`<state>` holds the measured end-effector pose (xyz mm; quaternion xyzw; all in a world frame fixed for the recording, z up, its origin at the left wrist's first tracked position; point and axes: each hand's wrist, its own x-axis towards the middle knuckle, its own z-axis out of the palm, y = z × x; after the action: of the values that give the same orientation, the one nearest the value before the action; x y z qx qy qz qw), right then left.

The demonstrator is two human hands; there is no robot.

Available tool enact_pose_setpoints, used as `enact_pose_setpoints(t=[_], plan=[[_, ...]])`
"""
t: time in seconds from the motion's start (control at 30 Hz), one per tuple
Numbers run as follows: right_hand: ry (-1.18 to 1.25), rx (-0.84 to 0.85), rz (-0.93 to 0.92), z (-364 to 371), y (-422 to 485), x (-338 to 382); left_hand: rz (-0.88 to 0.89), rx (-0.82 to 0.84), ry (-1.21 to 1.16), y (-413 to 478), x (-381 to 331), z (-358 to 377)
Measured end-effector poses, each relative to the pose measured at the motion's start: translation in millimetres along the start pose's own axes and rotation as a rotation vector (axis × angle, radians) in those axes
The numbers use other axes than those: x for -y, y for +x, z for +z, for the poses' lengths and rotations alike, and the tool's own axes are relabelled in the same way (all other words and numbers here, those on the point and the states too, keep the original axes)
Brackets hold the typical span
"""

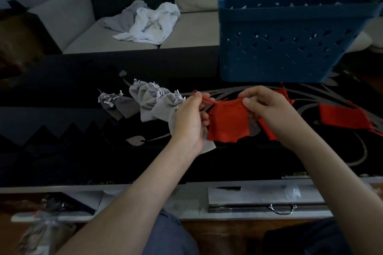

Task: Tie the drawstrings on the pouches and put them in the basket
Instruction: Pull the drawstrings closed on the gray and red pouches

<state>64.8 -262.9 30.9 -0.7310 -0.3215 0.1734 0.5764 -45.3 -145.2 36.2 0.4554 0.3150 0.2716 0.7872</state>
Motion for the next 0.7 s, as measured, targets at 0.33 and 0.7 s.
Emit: enact_pose_setpoints(t=[0.33,0.7], plan=[[-0.006,-0.124,0.087,-1.5,6.0,-8.2,0.010,-0.046,0.065,4.8,2.7,-3.9],[-0.019,-0.172,0.092,-1.9,9.7,-14.9,-0.004,-0.093,0.024,5.9,1.9,-3.5]])
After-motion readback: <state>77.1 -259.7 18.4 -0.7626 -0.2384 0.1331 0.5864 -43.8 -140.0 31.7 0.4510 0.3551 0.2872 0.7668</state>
